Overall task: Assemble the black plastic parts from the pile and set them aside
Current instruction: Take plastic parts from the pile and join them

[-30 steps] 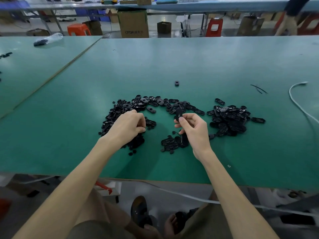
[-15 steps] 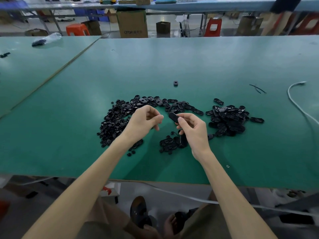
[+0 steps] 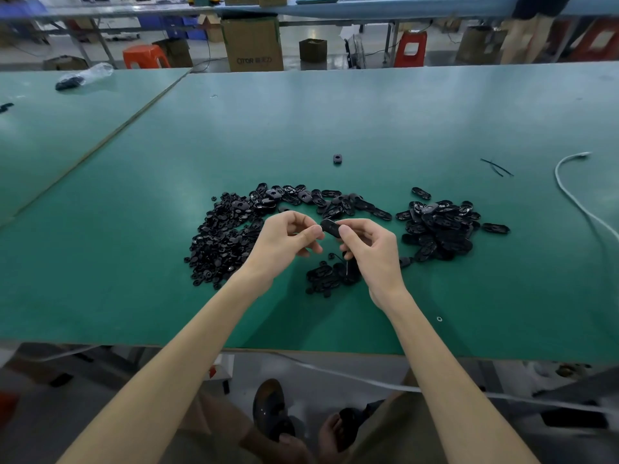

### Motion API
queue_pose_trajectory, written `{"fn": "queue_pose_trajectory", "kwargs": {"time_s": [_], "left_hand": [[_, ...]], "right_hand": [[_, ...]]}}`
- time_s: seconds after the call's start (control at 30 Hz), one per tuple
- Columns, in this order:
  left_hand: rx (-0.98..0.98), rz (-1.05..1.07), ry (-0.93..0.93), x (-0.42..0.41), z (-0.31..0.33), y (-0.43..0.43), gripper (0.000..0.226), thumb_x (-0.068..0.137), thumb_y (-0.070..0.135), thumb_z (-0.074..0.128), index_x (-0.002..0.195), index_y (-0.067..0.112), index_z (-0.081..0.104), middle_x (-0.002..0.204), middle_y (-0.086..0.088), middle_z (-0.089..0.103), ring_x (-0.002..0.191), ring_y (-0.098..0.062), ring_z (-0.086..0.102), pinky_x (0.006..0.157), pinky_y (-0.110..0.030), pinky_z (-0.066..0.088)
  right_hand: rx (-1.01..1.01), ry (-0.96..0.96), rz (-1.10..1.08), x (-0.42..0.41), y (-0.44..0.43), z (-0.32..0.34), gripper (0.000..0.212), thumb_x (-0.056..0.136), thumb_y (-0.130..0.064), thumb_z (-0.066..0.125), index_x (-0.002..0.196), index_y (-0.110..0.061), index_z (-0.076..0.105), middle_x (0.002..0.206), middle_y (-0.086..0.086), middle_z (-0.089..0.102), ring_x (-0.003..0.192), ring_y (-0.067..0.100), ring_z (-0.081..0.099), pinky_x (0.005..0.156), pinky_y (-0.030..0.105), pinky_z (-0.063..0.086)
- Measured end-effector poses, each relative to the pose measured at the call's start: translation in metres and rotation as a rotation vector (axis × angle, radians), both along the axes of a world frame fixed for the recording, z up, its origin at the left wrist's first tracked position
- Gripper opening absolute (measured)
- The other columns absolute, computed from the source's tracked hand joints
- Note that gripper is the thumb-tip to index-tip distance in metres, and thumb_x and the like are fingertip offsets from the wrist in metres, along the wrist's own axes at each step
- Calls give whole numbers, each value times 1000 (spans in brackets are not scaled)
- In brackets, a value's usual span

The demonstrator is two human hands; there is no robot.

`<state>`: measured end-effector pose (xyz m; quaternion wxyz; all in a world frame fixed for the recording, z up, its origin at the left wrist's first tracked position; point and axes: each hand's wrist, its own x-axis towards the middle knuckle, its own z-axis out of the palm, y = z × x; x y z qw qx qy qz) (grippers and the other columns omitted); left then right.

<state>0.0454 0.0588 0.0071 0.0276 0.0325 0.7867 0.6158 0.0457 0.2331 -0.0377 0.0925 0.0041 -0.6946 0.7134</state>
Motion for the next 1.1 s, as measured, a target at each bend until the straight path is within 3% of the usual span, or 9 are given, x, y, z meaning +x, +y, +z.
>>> {"fn": "queue_pose_trajectory", "kwargs": {"time_s": [0.37,0.63,0.77,0.9,1.1], "left_hand": [[-18,30,-10,1,-1,0,14,99,9,67,105,-3,67,90,-6,78,68,-10,72,65,-22,55],[-300,116,160,0,-10,12,7,97,21,72,94,18,67,86,6,74,67,-9,71,67,-17,51],[-373,146,179,1,-16,16,7,98,27,69,96,21,67,88,11,71,73,-11,69,71,-26,54],[-434,208,192,2,-18,19,8,98,33,66,95,27,63,86,18,66,71,-2,62,69,-25,51],[-532,258,246,4,-19,23,12,97,37,66,97,26,61,90,16,67,72,-3,62,68,-30,50]], "right_hand": [[-13,-1,16,-1,1,-1,10,97,-13,72,98,-21,78,86,0,78,71,9,67,65,24,55],[-24,14,35,-1,1,-1,10,95,-13,76,97,-22,79,88,-4,79,73,7,67,66,21,54],[-15,18,54,0,1,-1,9,94,-14,77,99,-20,81,88,-4,79,74,4,68,67,18,53],[5,14,63,-1,1,-1,9,93,-14,78,101,-18,81,91,-4,80,80,5,72,69,16,53],[17,15,79,-1,1,-1,10,92,-15,80,101,-19,81,92,-3,80,84,11,75,71,19,55]]}}
